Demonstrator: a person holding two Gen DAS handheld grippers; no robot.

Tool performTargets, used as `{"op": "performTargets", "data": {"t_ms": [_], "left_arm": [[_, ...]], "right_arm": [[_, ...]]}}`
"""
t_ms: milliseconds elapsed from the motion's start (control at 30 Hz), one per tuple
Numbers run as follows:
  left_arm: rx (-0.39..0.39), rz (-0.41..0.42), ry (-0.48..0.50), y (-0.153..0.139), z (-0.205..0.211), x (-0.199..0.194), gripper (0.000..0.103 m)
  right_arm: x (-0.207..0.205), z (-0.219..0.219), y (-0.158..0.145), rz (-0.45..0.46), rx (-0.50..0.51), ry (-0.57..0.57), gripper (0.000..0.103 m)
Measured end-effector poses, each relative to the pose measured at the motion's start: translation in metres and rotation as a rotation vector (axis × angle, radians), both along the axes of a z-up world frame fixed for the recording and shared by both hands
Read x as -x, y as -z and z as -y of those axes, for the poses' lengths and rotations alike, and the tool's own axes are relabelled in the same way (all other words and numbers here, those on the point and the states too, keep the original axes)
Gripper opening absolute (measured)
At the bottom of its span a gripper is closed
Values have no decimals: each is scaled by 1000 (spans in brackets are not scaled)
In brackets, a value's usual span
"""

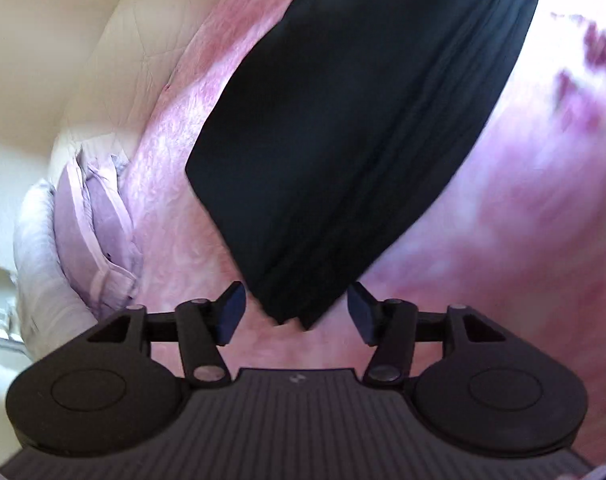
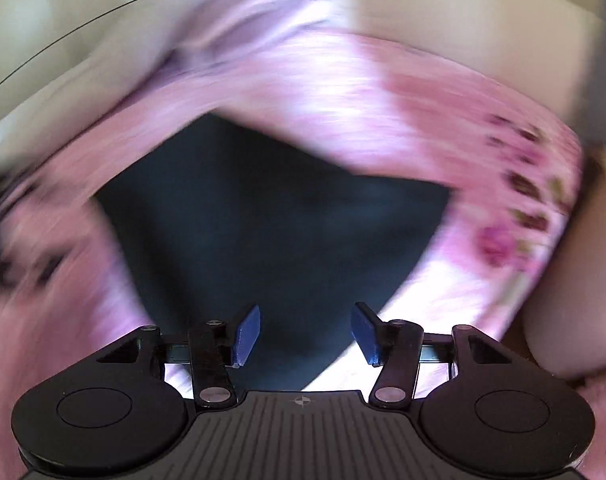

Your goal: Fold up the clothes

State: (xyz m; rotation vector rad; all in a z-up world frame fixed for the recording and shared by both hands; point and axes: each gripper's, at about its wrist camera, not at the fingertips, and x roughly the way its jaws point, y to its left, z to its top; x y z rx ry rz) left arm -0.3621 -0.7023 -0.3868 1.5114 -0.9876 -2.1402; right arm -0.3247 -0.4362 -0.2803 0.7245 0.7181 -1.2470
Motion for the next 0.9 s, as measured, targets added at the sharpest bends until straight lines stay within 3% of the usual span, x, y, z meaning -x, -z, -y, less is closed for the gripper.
{"op": "performTargets", "data": {"t_ms": [67,167,233,367,500,700,900], "left_arm": [[23,20,36,7,19,-5,54],[-6,44,114,9,30,-8,51],[-12,69,188,13,32,-13,30],[33,59,198,24,28,-22,19],[64,-39,59,30,13,-14,14],[30,-179,-171,34,6,-1,10],[92,-205,-164,35,-19,-12,10]], "right_arm": [[-27,-9,13,-30,1,-81,56],[-60,-21,28,-62,6,-171,56],[-72,-27,31,-64,9,-169,56],[-77,-21,28,-21,18,-116,56],[-80,5,7,29,49,-136,56],[-99,99,-6,-29,86,-345,56],[-144,213,11,-106,89,-578,56]]}}
